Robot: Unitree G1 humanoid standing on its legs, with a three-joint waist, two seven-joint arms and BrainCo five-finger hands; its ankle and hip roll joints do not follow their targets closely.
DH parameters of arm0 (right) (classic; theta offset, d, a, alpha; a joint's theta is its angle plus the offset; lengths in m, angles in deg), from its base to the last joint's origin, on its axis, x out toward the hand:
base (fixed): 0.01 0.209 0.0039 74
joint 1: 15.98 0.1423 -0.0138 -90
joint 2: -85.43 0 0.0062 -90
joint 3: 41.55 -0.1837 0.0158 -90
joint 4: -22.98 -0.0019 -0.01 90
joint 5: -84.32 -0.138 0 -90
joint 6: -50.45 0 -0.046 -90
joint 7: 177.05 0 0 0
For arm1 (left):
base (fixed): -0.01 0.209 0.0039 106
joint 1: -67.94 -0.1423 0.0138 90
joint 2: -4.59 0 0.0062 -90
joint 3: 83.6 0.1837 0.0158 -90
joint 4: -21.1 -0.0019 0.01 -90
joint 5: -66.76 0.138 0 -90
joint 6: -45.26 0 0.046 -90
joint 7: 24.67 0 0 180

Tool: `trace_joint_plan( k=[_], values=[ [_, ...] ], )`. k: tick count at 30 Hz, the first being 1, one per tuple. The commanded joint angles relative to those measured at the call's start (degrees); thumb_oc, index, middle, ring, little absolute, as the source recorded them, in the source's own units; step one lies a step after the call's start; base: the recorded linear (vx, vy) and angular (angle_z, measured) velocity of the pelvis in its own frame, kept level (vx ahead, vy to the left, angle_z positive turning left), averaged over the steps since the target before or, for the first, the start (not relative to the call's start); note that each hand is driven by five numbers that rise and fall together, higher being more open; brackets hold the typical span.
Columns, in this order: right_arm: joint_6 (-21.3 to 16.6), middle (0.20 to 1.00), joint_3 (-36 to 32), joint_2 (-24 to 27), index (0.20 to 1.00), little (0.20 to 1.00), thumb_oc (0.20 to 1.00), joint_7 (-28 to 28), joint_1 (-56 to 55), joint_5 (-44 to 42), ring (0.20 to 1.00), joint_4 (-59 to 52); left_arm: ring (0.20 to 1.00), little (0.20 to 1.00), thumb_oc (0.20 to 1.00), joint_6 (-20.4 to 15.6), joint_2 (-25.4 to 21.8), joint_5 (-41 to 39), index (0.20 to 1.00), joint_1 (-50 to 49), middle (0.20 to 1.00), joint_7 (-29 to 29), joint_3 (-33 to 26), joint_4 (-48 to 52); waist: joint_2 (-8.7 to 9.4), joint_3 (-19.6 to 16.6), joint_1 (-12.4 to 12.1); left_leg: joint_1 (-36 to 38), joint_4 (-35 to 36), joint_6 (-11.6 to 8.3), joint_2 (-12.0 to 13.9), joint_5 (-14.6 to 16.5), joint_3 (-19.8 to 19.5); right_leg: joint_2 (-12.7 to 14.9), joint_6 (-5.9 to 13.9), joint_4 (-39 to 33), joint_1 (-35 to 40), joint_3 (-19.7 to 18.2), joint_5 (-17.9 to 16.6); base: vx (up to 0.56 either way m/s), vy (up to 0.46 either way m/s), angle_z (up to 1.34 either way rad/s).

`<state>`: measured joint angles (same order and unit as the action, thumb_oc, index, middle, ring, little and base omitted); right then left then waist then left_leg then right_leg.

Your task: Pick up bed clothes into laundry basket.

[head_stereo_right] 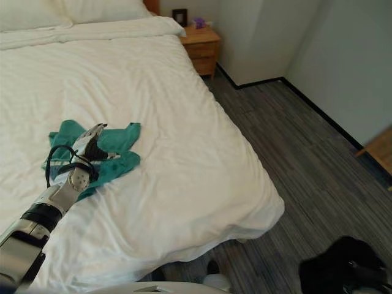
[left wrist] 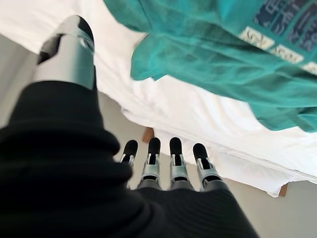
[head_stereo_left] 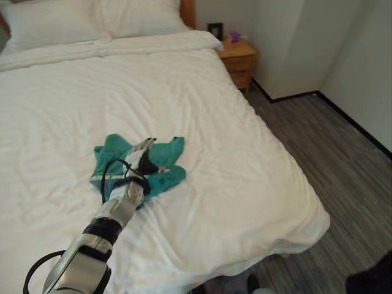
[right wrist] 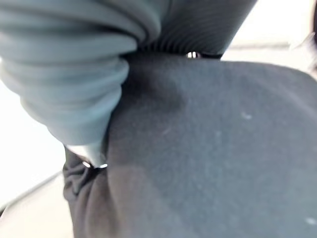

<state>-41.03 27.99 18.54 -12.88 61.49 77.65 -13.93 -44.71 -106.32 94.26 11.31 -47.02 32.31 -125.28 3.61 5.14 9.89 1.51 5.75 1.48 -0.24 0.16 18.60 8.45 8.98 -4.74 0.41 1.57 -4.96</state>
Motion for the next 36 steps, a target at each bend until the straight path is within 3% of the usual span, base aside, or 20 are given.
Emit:
trace_joint_plan(
  k=[1, 3, 6, 7, 9, 10, 12, 13, 14, 15, 16, 19, 20, 24, 26, 27, 28, 29, 33, 36],
  values=[
    [-5.8, 0.2, -0.5, 5.9, 0.2, 0.2, 0.2, -3.2, 5.2, 2.8, 0.2, -3.4, 1.0, 1.0, 1.0, 5.8, -1.1, 6.2, 1.0, 7.7, 1.0, -4.1, -1.1, -13.4, -0.06, 0.3, -1.5, 1.4, -0.7, -3.52, 2.9, 5.2, -1.7, 3.9, 6.02, 3.7, 1.2, 0.4, -5.9, -0.01, 0.04, -0.61],
    [-6.6, 0.2, -0.3, 6.5, 0.2, 0.2, 0.2, -2.7, 5.4, 4.2, 0.2, -7.9, 1.0, 1.0, 1.0, 8.4, -2.9, 9.6, 1.0, 7.0, 1.0, -2.9, -1.2, -19.5, 0.33, 0.3, -0.3, 1.7, -0.7, -3.54, 3.4, 5.2, 0.1, 3.5, 6.02, 3.7, 0.3, -0.5, -6.4, -0.01, 0.045, -0.6],
    [-6.8, 0.2, -0.1, 6.5, 0.2, 0.2, 0.2, -2.1, 5.3, 4.9, 0.2, -11.7, 1.0, 1.0, 1.0, 9.4, -4.3, 12.3, 1.0, 4.3, 1.0, 0.3, -2.0, -22.7, 0.63, 0.6, 0.7, 2.4, -0.7, -3.52, 4.0, 5.6, 1.3, 3.3, 6.02, 3.9, -0.1, -0.5, -6.4, 0.0, 0.032, -0.2],
    [-6.6, 0.2, -0.4, 6.4, 0.2, 0.2, 0.2, -1.5, 5.0, 5.5, 0.2, -14.2, 0.2, 0.2, 0.2, 8.6, -4.6, 14.4, 0.2, 1.4, 0.2, 3.0, -2.5, -24.1, 0.81, 0.9, 1.0, 2.7, -0.7, -3.53, 4.2, 5.8, 2.0, 3.1, 6.02, 3.8, -0.3, -0.4, -6.3, 0.0, 0.035, -0.25],
    [-6.1, 0.2, -0.5, 6.4, 0.2, 0.2, 0.2, -0.8, 4.3, 6.1, 0.2, -16.1, 0.2, 0.2, 0.2, 7.8, -4.1, 15.5, 0.2, -0.9, 0.2, 4.7, -2.9, -24.1, 1.06, 1.0, 1.3, 3.0, -0.7, -3.48, 4.3, 6.1, 2.6, 3.0, 6.02, 3.5, -0.4, -0.6, -6.2, -0.02, 0.032, -0.21],
    [-7.0, 0.2, 0.3, 5.8, 0.2, 0.2, 0.2, -1.0, 3.2, 5.4, 0.2, -19.4, 0.2, 0.2, 0.2, 5.6, -6.3, 13.7, 0.2, 7.5, 0.2, 2.2, 2.0, -17.2, 1.6, 1.7, 2.0, 2.1, -0.7, -3.4, 4.4, 6.0, 2.5, 3.3, 6.02, 2.9, -1.2, 0.0, -7.5, -0.04, 0.01, -0.09],
    [-7.5, 0.2, 0.8, 5.4, 0.2, 0.2, 0.2, -1.4, 3.1, 5.4, 0.2, -20.7, 0.2, 0.2, 0.2, 5.3, -8.0, 13.1, 0.2, 10.7, 0.2, 1.0, 3.4, -14.4, 1.57, 2.2, 1.8, 1.4, -0.7, -3.34, 4.7, 5.8, 2.4, 3.3, 6.02, 2.8, -1.6, 0.4, -7.5, -0.1, -0.019, 0.36],
    [-8.2, 0.2, 2.1, 4.6, 0.2, 0.2, 0.2, -2.1, 3.3, 6.5, 0.2, -23.7, 0.2, 0.2, 0.2, 6.3, -10.7, 14.1, 0.2, 16.2, 0.2, -1.5, 5.2, -5.4, 1.28, 3.0, 0.9, 0.2, -0.7, -3.18, 5.4, 5.4, 2.8, 3.4, 6.02, 3.0, -2.5, 3.1, -7.8, -0.12, -0.035, 0.35],
    [-8.1, 0.2, 2.1, 4.4, 0.2, 0.2, 0.2, -2.2, 3.3, 6.6, 0.2, -23.8, 0.2, 0.2, 0.2, 6.4, -10.9, 14.1, 0.2, 16.2, 0.2, -1.3, 5.3, -5.1, 1.4, 3.1, 0.9, 0.1, -0.7, -3.17, 5.4, 5.4, 2.8, 3.4, 6.02, 3.0, -2.5, 3.1, -7.8, -0.19, -0.07, -0.07],
    [-8.3, 0.2, 3.1, 3.5, 0.2, 0.2, 0.2, -2.4, 3.3, 8.3, 0.2, -27.2, 0.2, 0.2, 0.2, 7.8, -14.3, 15.8, 0.2, 20.5, 0.2, -2.4, 5.8, 5.8, 0.99, 3.8, -1.1, -1.3, -0.7, -2.96, 6.5, 4.9, 3.5, 4.0, 6.02, 3.6, -2.4, 8.7, -6.5, -0.15, -0.054, -0.37],
    [-8.3, 0.2, 4.2, 2.5, 0.2, 0.2, 0.2, -2.2, 3.0, 9.6, 0.2, -29.4, 0.2, 0.2, 0.2, 8.3, -16.1, 16.4, 0.2, 22.3, 0.2, -2.8, 5.2, 11.9, 0.85, 4.0, -2.0, -1.8, -0.7, -2.89, 7.0, 4.6, 4.1, 4.1, 6.02, 4.4, -2.0, 11.8, -4.8, -0.18, -0.063, -0.52],
    [-7.8, 0.2, 5.9, 1.4, 0.2, 0.2, 0.2, -1.1, 2.1, 12.2, 0.2, -33.5, 0.2, 0.2, 0.2, 9.0, -17.7, 17.0, 0.2, 21.8, 0.2, -2.2, 1.5, 23.5, 1.18, 4.1, -3.4, -1.7, -0.7, -2.76, 7.5, 4.1, 5.7, 4.0, 5.93, 6.0, -1.1, 14.8, -2.1, -0.11, -0.025, -0.42],
    [-8.0, 0.2, 7.7, 0.5, 0.2, 0.2, 0.2, 0.9, 1.1, 14.4, 0.2, -37.9, 0.2, 0.2, 0.2, 7.1, -15.5, 15.1, 0.2, 18.8, 0.2, -3.8, -5.0, 39.3, 2.02, 3.7, -6.0, -1.1, -0.7, -2.55, 7.9, 4.5, 7.9, 3.9, 5.64, 8.5, 1.4, 18.3, 0.9, -0.07, -0.019, -0.47],
    [-8.0, 0.2, 8.7, 2.5, 0.2, 0.2, 0.2, 2.6, 1.0, 15.5, 0.2, -41.4, 0.2, 0.2, 0.2, 3.8, -10.8, 12.0, 0.2, 13.1, 0.2, -3.3, -10.4, 51.6, 1.64, 3.0, -8.1, 0.1, -0.7, -2.21, 7.5, 4.3, 11.4, 4.7, 5.35, 9.4, 4.1, 21.5, 1.4, -0.11, -0.038, -0.77],
    [-8.3, 0.2, 9.8, 4.0, 0.2, 0.2, 0.2, 3.0, 2.4, 16.3, 0.2, -43.3, 0.2, 0.2, 0.2, 2.1, -6.2, 8.8, 0.2, 13.1, 0.2, -4.0, -10.4, 55.7, 1.31, 2.6, -9.0, 0.6, -0.7, -2.01, 7.4, 3.8, 13.4, 5.6, 5.39, 9.3, 5.6, 24.9, 0.6, -0.1, -0.077, -0.7],
    [-6.8, 0.2, 13.0, 4.4, 0.2, 0.2, 0.2, 2.7, 5.7, 18.6, 0.2, -42.9, 0.2, 0.2, 0.2, 0.8, -3.9, 7.2, 0.2, 13.0, 0.2, -3.6, -9.9, 57.7, 0.7, 2.4, -11.3, 0.6, -0.7, -1.99, 7.7, 3.3, 14.2, 6.4, 5.43, 9.3, 6.4, 27.7, 0.1, -0.07, -0.074, -0.66],
    [-6.5, 0.2, 13.7, 4.4, 0.2, 0.2, 0.2, 2.4, 6.6, 19.0, 0.2, -42.3, 0.2, 0.2, 0.2, 0.7, -4.0, 7.2, 0.2, 12.9, 0.2, -3.4, -10.2, 57.8, 0.68, 2.6, -11.2, 0.7, -0.7, -2.04, 7.7, 3.3, 14.4, 6.3, 5.41, 9.2, 6.5, 27.6, 0.1, -0.12, -0.155, -0.81],
    [-6.4, 0.2, 15.5, 3.3, 0.2, 0.2, 0.2, 2.7, 8.0, 21.0, 0.2, -46.1, 0.2, 0.2, 0.2, -1.3, 0.0, 3.7, 0.2, 13.1, 0.2, -4.1, -9.4, 61.3, 0.24, 2.5, -12.2, 0.5, -0.8, -2.13, 8.2, 2.4, 16.2, 7.5, 5.29, 9.3, 7.5, 31.5, -0.4, -0.11, -0.134, -0.79],
    [-6.4, 0.2, 17.0, 3.2, 0.2, 0.2, 0.2, 1.3, 10.7, 22.7, 0.2, -49.9, 0.2, 0.2, 0.2, -3.6, 4.4, -1.0, 0.2, 12.6, 0.2, -3.7, -7.0, 63.8, -1.3, 2.4, -11.8, 1.1, -1.0, -3.04, 9.7, 0.4, 19.5, 7.3, 4.22, 8.9, 7.3, 34.1, 1.5, -0.07, -0.152, -0.7],
    [-6.8, 0.2, 18.2, 3.5, 0.2, 0.2, 0.2, 1.3, 13.0, 20.6, 0.2, -51.9, 0.2, 0.2, 0.2, -4.7, 11.6, -8.6, 0.2, 13.2, 0.2, -3.4, -4.4, 62.4, -3.67, 2.6, -8.8, 2.0, -1.2, -5.04, 12.4, -2.6, 21.4, 4.0, 1.43, 5.5, 7.3, 32.9, 6.9, -0.06, -0.317, -0.69]
  ],
)
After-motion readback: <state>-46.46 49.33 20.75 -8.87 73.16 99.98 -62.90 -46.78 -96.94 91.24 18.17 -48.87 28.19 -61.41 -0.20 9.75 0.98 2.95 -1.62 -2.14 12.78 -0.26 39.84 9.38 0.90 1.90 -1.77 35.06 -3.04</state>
